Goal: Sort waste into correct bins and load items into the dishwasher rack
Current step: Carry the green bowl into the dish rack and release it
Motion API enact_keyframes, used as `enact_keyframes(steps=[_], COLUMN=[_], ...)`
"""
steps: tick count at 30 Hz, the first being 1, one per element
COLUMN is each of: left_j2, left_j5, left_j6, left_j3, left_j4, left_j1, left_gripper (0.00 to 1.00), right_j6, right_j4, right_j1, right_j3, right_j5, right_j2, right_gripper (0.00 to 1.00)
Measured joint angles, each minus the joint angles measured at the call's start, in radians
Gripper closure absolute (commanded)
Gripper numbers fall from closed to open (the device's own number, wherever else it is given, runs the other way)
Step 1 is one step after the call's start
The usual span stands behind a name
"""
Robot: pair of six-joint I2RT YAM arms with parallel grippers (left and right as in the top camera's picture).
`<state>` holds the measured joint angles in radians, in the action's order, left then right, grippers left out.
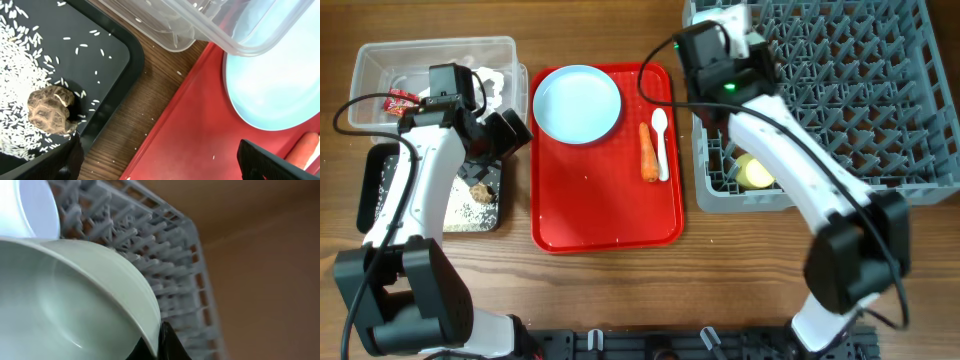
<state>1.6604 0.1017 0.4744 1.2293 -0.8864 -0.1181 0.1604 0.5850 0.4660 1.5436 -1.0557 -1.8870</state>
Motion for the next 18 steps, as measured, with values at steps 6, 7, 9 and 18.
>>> enact_keyframes(steps=[6,7,9,18], left_j2=[0.000,0.000,0.000,0.000], left_j5=[0.000,0.000,0.000,0.000], left_j6=[0.000,0.000,0.000,0.000], left_j3=[0.000,0.000,0.000,0.000], left_j4=[0.000,0.000,0.000,0.000], left_j1=[0.000,0.000,0.000,0.000], left_gripper=[0.00,0.00,0.00,0.00], right_j6=[0.208,0.222,0.243,0.314], right_j4=[-0.064,-0.070,-0.086,-0.206], right_j1=[0.000,0.000,0.000,-0.003], right_j3=[0.000,0.000,0.000,0.000], right_j5=[-0.128,-0.140,-0.151,-0.157], right_j2=[-0.109,-0.109,-0.110,-0.126], right_gripper=[0.96,0.96,0.96,0.96])
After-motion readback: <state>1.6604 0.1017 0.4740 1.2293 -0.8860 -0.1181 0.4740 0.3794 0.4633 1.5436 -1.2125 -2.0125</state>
